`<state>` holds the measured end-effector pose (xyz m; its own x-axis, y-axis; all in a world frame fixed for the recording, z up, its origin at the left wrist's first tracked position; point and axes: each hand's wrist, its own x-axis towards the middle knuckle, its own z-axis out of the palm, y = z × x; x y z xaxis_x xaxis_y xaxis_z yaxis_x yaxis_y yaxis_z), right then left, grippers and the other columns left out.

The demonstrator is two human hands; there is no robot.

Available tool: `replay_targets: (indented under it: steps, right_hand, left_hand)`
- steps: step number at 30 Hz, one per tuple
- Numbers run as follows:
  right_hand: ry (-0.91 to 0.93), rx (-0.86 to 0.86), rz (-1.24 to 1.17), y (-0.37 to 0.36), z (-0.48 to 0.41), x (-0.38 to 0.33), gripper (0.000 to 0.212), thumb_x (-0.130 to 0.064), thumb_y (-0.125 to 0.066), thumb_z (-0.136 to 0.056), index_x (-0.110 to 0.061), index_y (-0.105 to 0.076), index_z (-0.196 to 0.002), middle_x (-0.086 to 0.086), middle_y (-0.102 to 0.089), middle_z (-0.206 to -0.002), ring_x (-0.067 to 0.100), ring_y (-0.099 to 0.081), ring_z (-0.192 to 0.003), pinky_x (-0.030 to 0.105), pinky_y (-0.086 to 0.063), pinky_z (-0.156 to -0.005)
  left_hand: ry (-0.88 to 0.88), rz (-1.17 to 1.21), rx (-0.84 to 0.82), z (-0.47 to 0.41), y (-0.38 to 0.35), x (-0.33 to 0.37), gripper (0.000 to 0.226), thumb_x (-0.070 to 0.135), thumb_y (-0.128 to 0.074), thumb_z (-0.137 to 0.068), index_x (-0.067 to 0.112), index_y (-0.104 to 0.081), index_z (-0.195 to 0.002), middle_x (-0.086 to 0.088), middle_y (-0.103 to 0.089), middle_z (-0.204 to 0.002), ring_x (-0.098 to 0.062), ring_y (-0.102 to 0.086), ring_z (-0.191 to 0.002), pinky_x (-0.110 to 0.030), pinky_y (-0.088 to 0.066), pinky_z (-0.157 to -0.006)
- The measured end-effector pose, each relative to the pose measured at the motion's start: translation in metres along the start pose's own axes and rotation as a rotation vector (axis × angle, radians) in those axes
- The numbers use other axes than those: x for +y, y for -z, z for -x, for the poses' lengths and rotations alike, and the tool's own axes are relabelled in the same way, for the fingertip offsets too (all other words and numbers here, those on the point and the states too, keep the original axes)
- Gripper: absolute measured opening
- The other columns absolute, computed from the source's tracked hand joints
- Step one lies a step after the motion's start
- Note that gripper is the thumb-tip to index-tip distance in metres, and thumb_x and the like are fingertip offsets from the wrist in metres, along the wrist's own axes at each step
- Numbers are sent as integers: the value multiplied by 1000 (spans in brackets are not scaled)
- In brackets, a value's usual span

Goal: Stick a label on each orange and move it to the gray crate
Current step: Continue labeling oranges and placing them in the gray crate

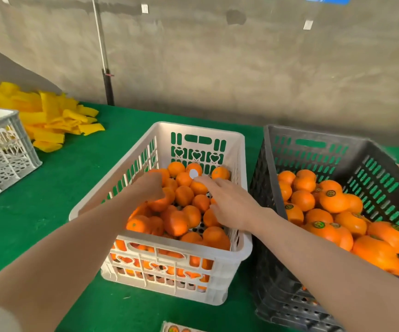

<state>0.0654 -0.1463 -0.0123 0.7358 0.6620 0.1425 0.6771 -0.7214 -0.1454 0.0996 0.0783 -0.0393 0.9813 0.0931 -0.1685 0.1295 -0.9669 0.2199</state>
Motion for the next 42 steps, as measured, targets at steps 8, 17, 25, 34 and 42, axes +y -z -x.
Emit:
replay_targets:
  steps: [8, 17, 25, 34, 42]
  right_hand:
    - [-71, 44, -143, 2, -2, 7, 73, -9, -50, -88, -32, -13, -147, 4, -50, -106, 19, -49, -87, 32, -42, -64]
    - [-240, 270, -806, 21, 0, 4, 94, -27, -73, -82, -44, -6, -145, -9, -49, -122, 8, -56, -104, 27, -49, -86]
    - [-147, 352, -1158, 55, 30, -10, 69, -36, -79, -70, -39, -42, -128, -11, -59, -123, 6, -56, -114, 26, -49, -92]
    - [-242, 340, -1300, 84, 75, -25, 17, -23, -65, -86, -12, -72, -97, 5, -72, -103, 19, -66, -102, 35, -51, -93]
    - [-269, 426, -1055, 89, 110, -28, 11, -15, -64, -88, -16, -67, -78, -1, -64, -107, 9, -57, -106, 40, -44, -101]
  left_hand:
    - [-14, -123, -199, -31, -28, -7, 70, 12, -63, -86, 19, -27, -146, -10, -57, -112, -24, -57, -90, -29, -47, -66]
    - [-367, 909, 157, 37, 25, 38, 80, -10, -77, -69, 31, -35, -123, 6, -43, -117, -14, -58, -96, -19, -54, -66]
    - [-429, 1238, 154, 105, 38, 76, 61, 9, -83, -71, 19, -51, -122, -3, -62, -118, -16, -66, -100, -26, -56, -79]
    - [-363, 1530, -124, 140, 39, 97, 74, 35, -77, -56, 8, -56, -122, -12, -70, -100, -21, -67, -86, -27, -53, -70]
    - [-413, 1468, -165, 163, 30, 115, 69, 34, -76, -60, 13, -58, -124, -15, -68, -107, -24, -67, -94, -29, -54, -74]
